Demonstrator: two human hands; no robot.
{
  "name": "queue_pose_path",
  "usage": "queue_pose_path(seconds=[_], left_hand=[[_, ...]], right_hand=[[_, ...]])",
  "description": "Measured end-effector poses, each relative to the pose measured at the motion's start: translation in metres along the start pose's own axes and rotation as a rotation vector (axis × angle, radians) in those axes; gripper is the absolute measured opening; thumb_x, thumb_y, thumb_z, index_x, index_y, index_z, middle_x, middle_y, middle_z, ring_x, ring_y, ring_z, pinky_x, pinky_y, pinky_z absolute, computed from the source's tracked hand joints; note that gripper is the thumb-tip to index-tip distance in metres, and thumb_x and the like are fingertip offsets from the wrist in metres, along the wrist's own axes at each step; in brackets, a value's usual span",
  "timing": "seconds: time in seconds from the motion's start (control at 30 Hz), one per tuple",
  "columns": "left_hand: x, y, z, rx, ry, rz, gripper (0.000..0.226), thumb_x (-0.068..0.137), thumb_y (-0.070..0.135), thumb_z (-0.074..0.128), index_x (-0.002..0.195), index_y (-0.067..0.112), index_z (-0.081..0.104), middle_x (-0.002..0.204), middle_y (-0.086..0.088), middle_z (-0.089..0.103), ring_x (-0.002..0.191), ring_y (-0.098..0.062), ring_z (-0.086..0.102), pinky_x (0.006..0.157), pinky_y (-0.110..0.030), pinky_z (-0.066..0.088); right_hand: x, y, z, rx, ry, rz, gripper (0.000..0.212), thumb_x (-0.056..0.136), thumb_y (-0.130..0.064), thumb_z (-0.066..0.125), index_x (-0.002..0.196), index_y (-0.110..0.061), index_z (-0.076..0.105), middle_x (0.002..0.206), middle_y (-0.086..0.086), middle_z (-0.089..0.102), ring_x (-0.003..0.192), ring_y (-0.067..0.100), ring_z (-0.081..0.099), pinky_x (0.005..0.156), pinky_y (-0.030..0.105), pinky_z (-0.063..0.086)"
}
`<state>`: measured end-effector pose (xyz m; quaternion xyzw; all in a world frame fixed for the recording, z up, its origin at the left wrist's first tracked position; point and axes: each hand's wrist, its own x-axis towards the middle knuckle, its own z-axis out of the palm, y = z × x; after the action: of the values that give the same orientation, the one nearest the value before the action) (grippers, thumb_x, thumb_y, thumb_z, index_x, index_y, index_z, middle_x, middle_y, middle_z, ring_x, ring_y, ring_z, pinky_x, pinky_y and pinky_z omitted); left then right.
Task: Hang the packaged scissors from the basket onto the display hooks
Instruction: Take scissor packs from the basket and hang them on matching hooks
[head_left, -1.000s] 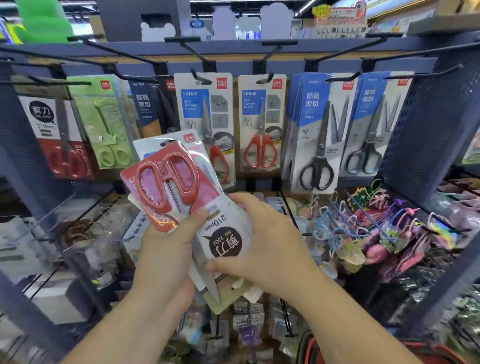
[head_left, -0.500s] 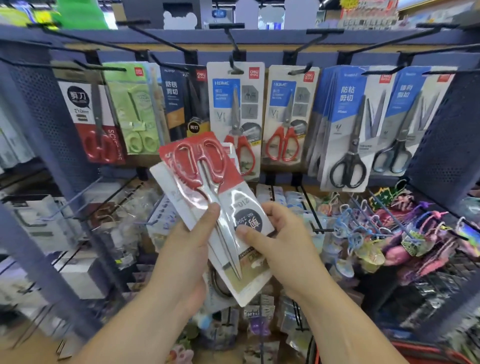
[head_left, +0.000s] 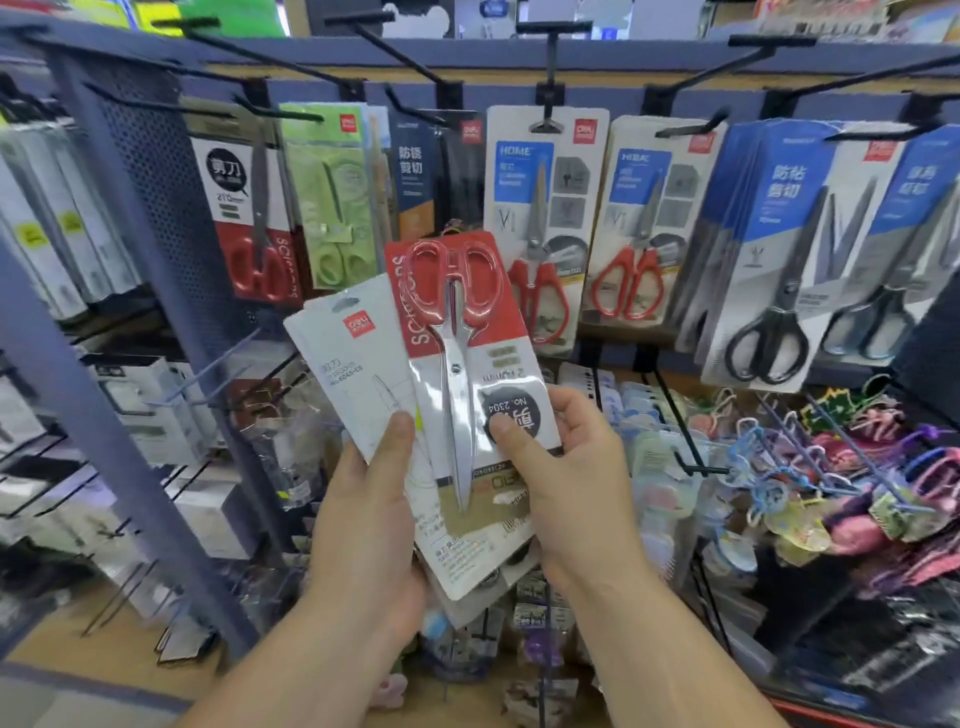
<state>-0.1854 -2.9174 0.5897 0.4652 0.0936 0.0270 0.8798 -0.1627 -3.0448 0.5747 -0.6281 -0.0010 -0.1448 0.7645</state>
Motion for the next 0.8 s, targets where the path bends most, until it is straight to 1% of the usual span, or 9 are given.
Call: queue_pose_path(seconds=[0.13,0.27,0.33,0.4,0.47,0.5,0.57,0.7,0.8], left_hand=[[0.003,0.006,-0.019,0.009,0.060,0.032,0.026,0.102,0.021,0.062,0.125,0.031,0.070,0.111,-0.001,0.081,0.095,-0.028,0.080,0.080,-0.050,0.062],[0.009,0.012,-0.040,-0.021,0.165,0.086,0.025,0.103,0.019,0.061,0.125,0.030,0.069,0.113,-0.002,0.081,0.099,-0.029,0.079,0.090,-0.057,0.059],[0.013,0.017,-0.051,-0.025,0.209,0.122,0.025,0.106,0.019,0.059,0.125,0.031,0.068,0.113,0.000,0.081,0.099,-0.029,0.079,0.087,-0.055,0.061],[0.017,0.025,-0.063,-0.023,0.256,0.161,0.026,0.108,0.019,0.056,0.127,0.033,0.066,0.113,0.001,0.081,0.098,-0.027,0.079,0.078,-0.047,0.063],[0.022,0.033,-0.076,-0.027,0.310,0.199,0.026,0.109,0.019,0.055,0.129,0.032,0.065,0.113,0.002,0.081,0.096,-0.026,0.080,0.070,-0.043,0.064],[0.025,0.038,-0.083,-0.032,0.333,0.217,0.026,0.109,0.019,0.055,0.130,0.032,0.065,0.113,0.001,0.081,0.096,-0.026,0.080,0.069,-0.043,0.064],[0.030,0.048,-0.098,-0.043,0.370,0.240,0.026,0.110,0.019,0.055,0.129,0.031,0.066,0.113,0.000,0.081,0.098,-0.028,0.079,0.074,-0.047,0.064],[0.039,0.070,-0.118,-0.063,0.358,0.267,0.026,0.109,0.020,0.055,0.130,0.031,0.066,0.115,-0.001,0.080,0.103,-0.031,0.078,0.083,-0.054,0.062],[0.050,0.088,-0.131,-0.053,0.303,0.270,0.028,0.109,0.019,0.054,0.132,0.031,0.065,0.118,0.002,0.080,0.105,-0.027,0.077,0.089,-0.055,0.061]], right_hand=[[0.001,0.009,0.023,0.020,-0.032,0.027,0.020,0.092,-0.012,0.079,0.106,-0.024,0.071,0.099,0.003,0.079,0.091,0.028,0.076,0.081,0.054,0.063],[0.003,0.018,0.047,-0.022,-0.113,0.039,0.018,0.094,-0.015,0.077,0.107,-0.025,0.070,0.100,-0.002,0.078,0.093,0.023,0.076,0.085,0.055,0.063],[0.003,0.019,0.061,-0.021,-0.165,0.039,0.019,0.095,-0.013,0.075,0.107,-0.026,0.070,0.101,-0.003,0.078,0.094,0.022,0.076,0.085,0.052,0.063],[0.003,0.018,0.074,-0.032,-0.261,0.038,0.026,0.094,-0.006,0.074,0.107,-0.028,0.070,0.102,-0.005,0.078,0.093,0.019,0.075,0.083,0.047,0.063],[0.003,0.016,0.086,-0.100,-0.404,0.056,0.040,0.089,0.002,0.075,0.113,-0.029,0.067,0.102,-0.014,0.077,0.095,0.010,0.074,0.086,0.041,0.063],[0.004,0.015,0.092,-0.127,-0.469,0.078,0.044,0.087,0.004,0.076,0.116,-0.027,0.067,0.103,-0.016,0.077,0.096,0.008,0.074,0.086,0.037,0.063],[0.004,0.016,0.105,-0.147,-0.532,0.111,0.040,0.086,0.003,0.079,0.115,-0.023,0.071,0.104,-0.009,0.080,0.098,0.013,0.076,0.087,0.035,0.063],[0.000,0.025,0.133,-0.070,-0.436,0.114,0.021,0.085,0.000,0.081,0.089,-0.020,0.079,0.093,0.005,0.081,0.087,0.023,0.078,0.079,0.039,0.062],[0.000,0.032,0.158,0.028,-0.310,0.134,0.010,0.087,-0.004,0.081,0.088,-0.014,0.077,0.094,0.014,0.079,0.087,0.035,0.076,0.079,0.053,0.060]])
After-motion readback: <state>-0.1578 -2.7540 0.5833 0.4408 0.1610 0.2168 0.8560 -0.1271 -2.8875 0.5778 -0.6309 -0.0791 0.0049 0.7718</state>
